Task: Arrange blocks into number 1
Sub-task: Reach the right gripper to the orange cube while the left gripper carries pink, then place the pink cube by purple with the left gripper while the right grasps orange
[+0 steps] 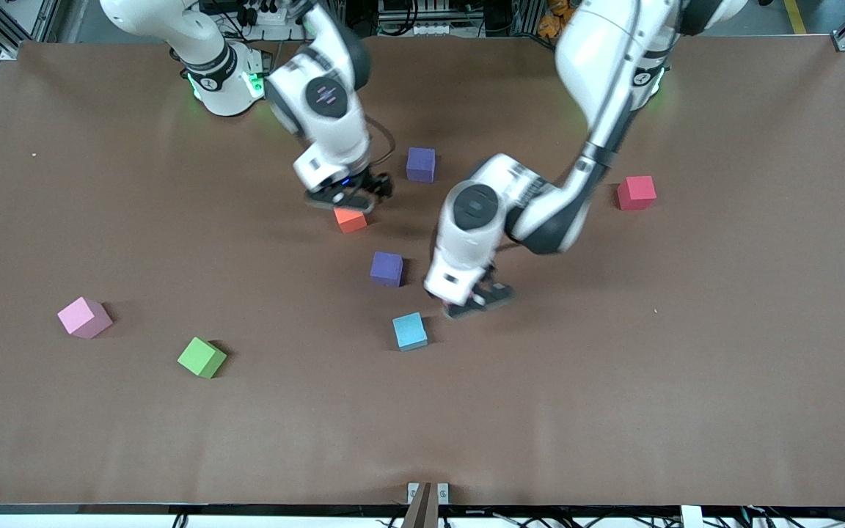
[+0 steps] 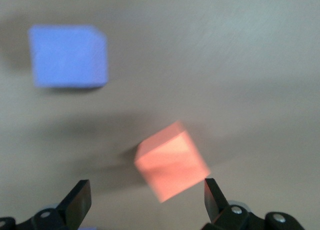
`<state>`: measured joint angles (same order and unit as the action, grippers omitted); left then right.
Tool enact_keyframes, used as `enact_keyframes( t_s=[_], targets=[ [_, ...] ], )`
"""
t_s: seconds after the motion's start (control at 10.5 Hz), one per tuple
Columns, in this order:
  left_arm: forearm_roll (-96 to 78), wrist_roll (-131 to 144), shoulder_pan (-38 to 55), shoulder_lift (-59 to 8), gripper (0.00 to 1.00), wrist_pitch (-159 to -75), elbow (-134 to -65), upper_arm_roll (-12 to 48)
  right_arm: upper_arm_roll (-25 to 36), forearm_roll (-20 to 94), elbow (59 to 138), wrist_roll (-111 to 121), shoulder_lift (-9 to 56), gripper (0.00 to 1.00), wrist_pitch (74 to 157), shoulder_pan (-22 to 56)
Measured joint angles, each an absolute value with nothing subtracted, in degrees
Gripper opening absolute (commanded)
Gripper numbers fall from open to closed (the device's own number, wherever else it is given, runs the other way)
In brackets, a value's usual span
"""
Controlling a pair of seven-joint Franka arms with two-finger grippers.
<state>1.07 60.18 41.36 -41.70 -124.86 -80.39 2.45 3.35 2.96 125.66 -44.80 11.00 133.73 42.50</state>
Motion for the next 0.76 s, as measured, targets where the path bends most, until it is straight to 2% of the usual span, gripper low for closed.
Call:
enact_keyframes(
  t_s=[0.38, 0.57, 0.76],
  targets=[
    [1.07, 60.08, 47.06, -41.22, 0.00, -122.50, -82.94, 4.48, 3.32, 2.93, 126.12, -31.29, 10.28, 1.00, 133.84, 35.25],
    [1.07, 58.22, 46.90, -38.52, 0.00, -123.68, -88.67, 6.47, 3.07, 2.90, 127.00, -24.37, 10.10, 1.00, 134.07, 34.03],
    [1.07, 57.82, 46.88, -34.34, 0.00, -128.57, -96.16, 8.03, 2.00, 2.90, 127.40, -19.15, 10.03, 1.00, 134.16, 30.36]
  ],
)
